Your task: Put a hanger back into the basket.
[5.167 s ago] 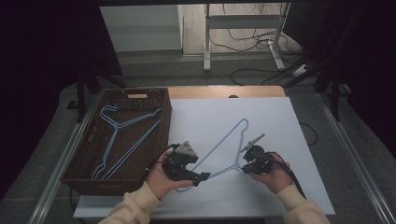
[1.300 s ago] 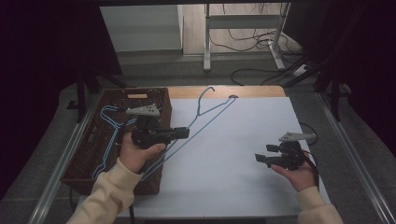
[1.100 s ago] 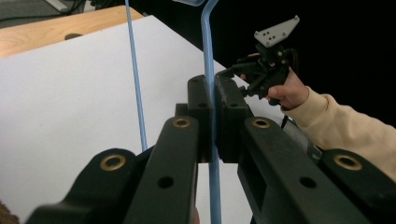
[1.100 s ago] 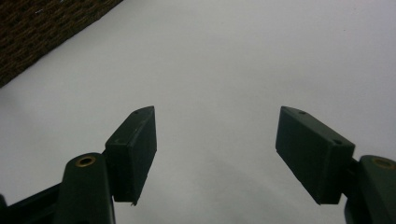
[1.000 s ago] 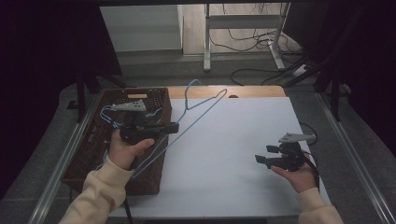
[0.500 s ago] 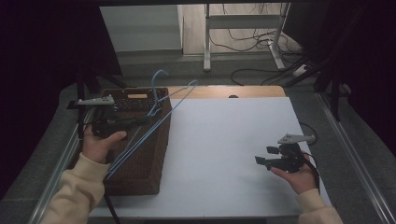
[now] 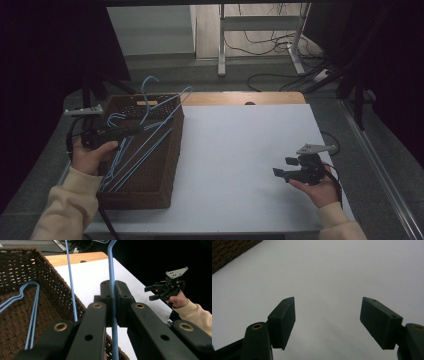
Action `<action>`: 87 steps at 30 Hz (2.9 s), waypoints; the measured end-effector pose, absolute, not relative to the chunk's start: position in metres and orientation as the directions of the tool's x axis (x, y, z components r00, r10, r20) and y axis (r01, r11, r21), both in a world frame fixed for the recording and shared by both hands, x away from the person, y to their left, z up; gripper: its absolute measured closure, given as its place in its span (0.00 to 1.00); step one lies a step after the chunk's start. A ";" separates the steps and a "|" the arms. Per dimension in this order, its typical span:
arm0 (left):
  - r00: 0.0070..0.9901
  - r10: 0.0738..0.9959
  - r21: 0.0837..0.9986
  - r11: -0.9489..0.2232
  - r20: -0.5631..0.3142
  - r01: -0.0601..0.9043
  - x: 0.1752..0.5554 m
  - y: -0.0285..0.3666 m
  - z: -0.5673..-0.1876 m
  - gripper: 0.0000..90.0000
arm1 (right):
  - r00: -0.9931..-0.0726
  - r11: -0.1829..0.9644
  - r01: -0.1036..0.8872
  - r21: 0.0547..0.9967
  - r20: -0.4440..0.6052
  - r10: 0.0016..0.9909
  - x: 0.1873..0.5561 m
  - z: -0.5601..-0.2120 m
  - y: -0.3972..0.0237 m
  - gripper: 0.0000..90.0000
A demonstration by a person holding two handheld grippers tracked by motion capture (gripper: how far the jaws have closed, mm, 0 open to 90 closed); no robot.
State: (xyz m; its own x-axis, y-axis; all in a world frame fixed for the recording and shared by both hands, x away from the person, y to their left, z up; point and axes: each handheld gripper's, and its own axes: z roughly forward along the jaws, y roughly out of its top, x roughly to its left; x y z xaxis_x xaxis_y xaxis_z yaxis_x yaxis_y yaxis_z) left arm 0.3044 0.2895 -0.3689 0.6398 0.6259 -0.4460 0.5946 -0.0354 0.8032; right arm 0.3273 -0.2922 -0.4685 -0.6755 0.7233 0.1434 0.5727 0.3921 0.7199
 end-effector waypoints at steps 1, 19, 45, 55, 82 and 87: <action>0.639 0.626 0.802 -0.037 -0.447 0.596 0.304 0.291 -0.369 0.96 | -0.675 0.391 0.573 0.720 0.143 0.724 0.327 -0.469 -0.292 0.31; 0.609 0.643 0.780 -0.029 -0.464 0.625 0.308 0.320 -0.386 0.96 | -0.675 0.397 0.570 0.719 0.134 0.726 0.327 -0.468 -0.291 0.31; 0.572 0.669 0.749 -0.036 -0.474 0.662 0.314 0.339 -0.414 0.96 | -0.677 0.406 0.573 0.712 0.131 0.725 0.327 -0.470 -0.289 0.31; 0.541 0.681 0.703 -0.053 -0.493 0.709 0.325 0.334 -0.439 0.96 | -0.677 0.407 0.572 0.712 0.131 0.724 0.327 -0.470 -0.290 0.31; 0.453 0.846 0.758 -0.093 -0.283 0.646 0.303 0.324 -0.427 0.42 | -0.681 0.413 0.571 0.709 0.129 0.720 0.327 -0.471 -0.288 0.30; 0.537 0.803 0.787 -0.149 -0.257 0.599 0.288 0.293 -0.420 0.34 | -0.690 0.421 0.566 0.709 0.128 0.712 0.326 -0.470 -0.287 0.29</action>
